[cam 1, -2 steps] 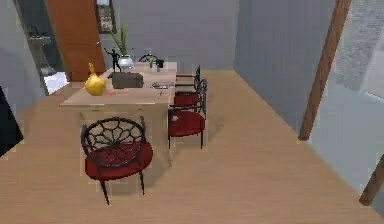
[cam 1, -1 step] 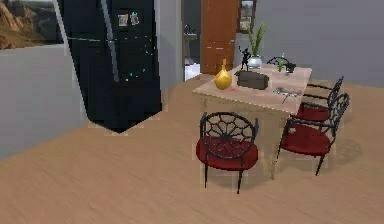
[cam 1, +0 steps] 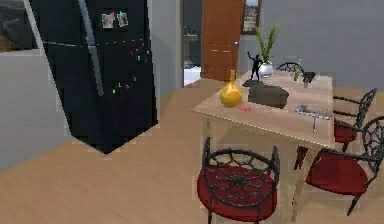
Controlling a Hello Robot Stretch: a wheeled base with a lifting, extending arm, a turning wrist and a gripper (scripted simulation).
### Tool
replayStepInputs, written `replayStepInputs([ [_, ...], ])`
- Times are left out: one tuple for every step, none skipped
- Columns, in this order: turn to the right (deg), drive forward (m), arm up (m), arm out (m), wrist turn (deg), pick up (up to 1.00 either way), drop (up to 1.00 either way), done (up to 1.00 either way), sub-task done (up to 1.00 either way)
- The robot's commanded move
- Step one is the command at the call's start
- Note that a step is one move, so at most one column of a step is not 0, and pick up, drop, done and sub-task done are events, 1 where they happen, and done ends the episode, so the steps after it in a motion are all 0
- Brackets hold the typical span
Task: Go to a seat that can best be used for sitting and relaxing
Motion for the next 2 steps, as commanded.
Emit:
replayStepInputs([
  [15.0, 0.0, 0.0, 0.0, 0.0, 0.0, 0.0, 0.0, 0.0],
  [0.0, 0.0, 0.0, 0.0, 0.0, 0.0, 0.0, 1.0, 0.0],
])
